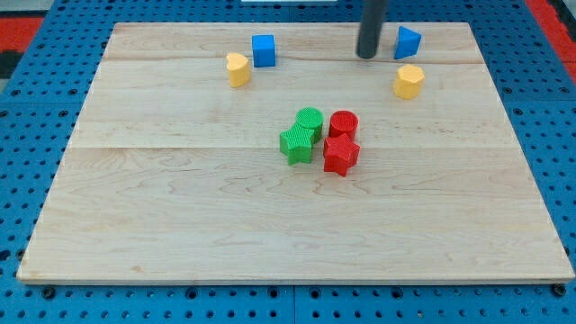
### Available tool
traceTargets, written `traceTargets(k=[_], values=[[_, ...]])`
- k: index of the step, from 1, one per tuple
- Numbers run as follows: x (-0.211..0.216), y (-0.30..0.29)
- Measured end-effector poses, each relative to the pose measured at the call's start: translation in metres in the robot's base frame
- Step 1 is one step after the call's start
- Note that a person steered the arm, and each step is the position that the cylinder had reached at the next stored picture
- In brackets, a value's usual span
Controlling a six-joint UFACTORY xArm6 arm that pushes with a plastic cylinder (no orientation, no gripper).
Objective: Move the yellow heart to the left side of the green circle
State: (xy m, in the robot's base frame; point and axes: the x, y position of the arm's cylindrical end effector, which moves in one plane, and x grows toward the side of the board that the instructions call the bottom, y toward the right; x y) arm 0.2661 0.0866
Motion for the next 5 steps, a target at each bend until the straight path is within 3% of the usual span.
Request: traceTargets(k=[1, 3, 4, 5], values=[[0.053, -0.059], [0.067, -0.250], [0.009, -0.259], [0.010, -0.163]])
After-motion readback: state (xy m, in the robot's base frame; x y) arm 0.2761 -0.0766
